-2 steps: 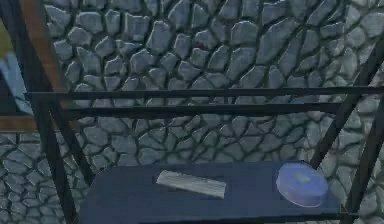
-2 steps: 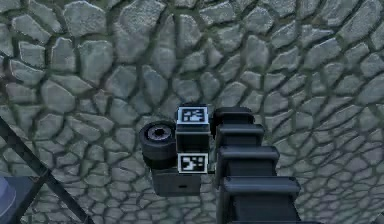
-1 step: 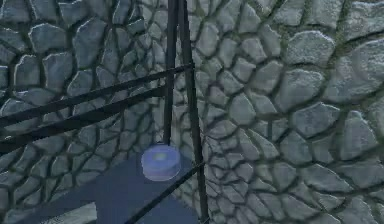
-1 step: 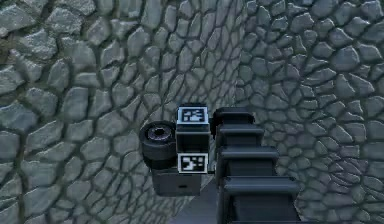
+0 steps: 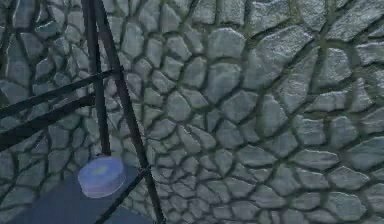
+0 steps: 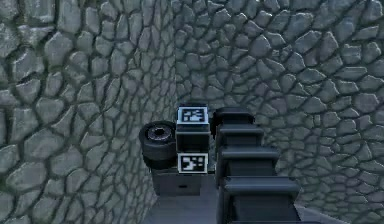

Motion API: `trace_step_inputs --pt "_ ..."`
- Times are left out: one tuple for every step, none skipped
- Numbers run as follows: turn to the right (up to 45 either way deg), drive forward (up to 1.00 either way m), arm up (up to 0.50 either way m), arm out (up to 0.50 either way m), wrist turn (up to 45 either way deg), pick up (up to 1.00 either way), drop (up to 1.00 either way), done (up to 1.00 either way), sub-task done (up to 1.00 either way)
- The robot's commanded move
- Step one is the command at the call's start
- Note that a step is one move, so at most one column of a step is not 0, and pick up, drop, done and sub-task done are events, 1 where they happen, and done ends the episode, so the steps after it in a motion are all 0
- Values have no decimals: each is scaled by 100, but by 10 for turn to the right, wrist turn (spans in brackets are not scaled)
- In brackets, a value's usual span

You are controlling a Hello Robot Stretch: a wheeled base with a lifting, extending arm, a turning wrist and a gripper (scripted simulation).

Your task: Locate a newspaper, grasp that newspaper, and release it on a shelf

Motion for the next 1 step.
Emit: trace_step_inputs --pt "0 25 0 0 0 0 0 0 0"
